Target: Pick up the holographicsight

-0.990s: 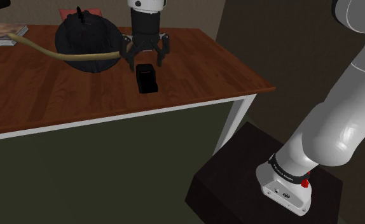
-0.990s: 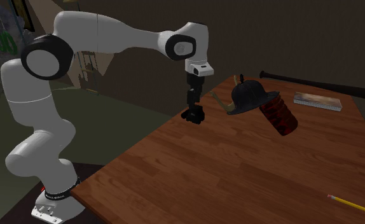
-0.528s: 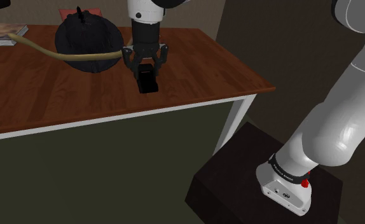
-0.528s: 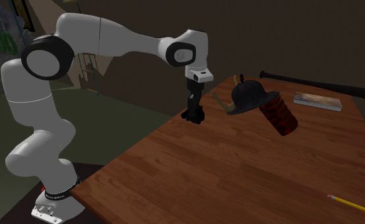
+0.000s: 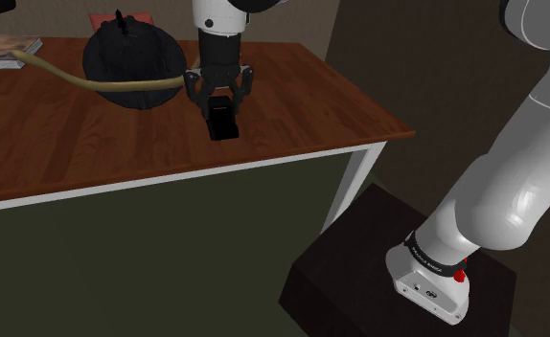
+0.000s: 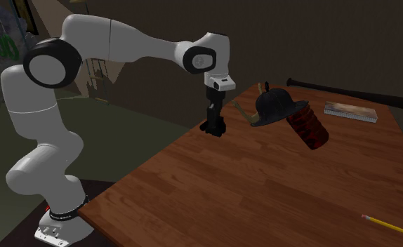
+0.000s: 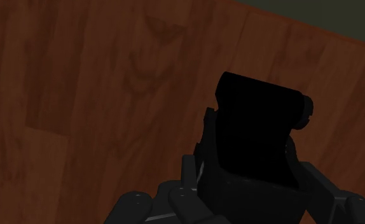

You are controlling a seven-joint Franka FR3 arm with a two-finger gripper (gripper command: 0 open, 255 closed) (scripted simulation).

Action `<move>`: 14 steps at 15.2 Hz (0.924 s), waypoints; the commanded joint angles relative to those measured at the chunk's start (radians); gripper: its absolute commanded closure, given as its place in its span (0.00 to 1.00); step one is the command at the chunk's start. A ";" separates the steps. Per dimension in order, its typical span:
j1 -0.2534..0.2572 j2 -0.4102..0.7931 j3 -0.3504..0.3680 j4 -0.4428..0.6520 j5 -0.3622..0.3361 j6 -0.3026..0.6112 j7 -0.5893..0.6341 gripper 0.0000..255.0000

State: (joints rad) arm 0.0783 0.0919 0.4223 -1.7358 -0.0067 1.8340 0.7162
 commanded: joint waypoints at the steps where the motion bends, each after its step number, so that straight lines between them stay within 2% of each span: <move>1: 0.000 0.001 0.000 0.001 0.000 0.000 0.000 1.00; 14: 0.005 0.014 0.003 0.191 -0.006 -0.179 0.008 1.00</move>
State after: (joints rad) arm 0.0836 0.1044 0.4255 -1.5602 -0.0118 1.6693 0.7237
